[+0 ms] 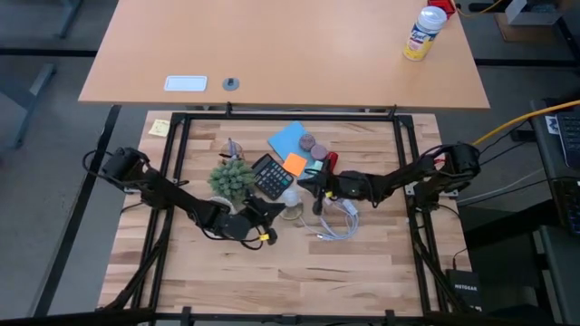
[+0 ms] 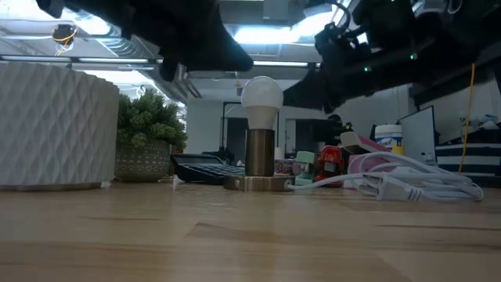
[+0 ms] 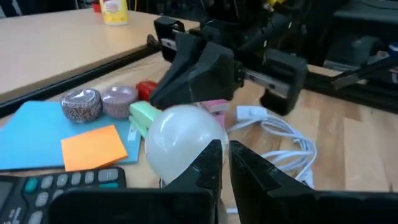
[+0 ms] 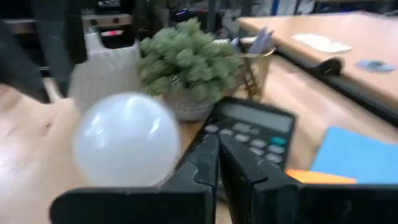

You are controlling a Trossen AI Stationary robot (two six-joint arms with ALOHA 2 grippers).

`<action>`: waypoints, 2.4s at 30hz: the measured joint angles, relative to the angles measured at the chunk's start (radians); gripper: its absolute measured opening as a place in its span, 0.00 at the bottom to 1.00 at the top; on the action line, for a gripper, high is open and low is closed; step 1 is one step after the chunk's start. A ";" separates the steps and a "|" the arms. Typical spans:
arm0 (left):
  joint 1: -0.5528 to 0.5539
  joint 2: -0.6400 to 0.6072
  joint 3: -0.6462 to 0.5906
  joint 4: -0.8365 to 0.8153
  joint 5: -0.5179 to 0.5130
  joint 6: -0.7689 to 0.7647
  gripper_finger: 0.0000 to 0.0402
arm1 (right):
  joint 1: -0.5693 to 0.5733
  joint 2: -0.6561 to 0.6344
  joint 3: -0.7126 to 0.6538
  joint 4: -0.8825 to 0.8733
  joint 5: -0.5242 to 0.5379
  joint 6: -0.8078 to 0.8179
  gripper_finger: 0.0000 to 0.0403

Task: Screw lightbulb
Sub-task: Insert the lightbulb into the lamp

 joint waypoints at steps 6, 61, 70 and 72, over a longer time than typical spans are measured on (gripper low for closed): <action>0.022 0.031 0.000 -0.045 0.001 -0.071 0.05 | 0.013 0.025 0.000 0.002 -0.058 0.033 0.05; -0.013 -0.033 0.000 0.137 -0.133 -0.036 0.05 | 0.346 0.023 0.001 0.343 -0.186 0.140 0.05; -0.102 -0.033 0.000 0.142 -0.117 -0.109 0.05 | 0.427 0.023 0.001 0.325 -0.011 0.137 0.05; -0.112 -0.033 0.000 0.134 -0.117 -0.119 0.05 | 0.426 0.023 0.001 0.306 0.037 0.137 0.05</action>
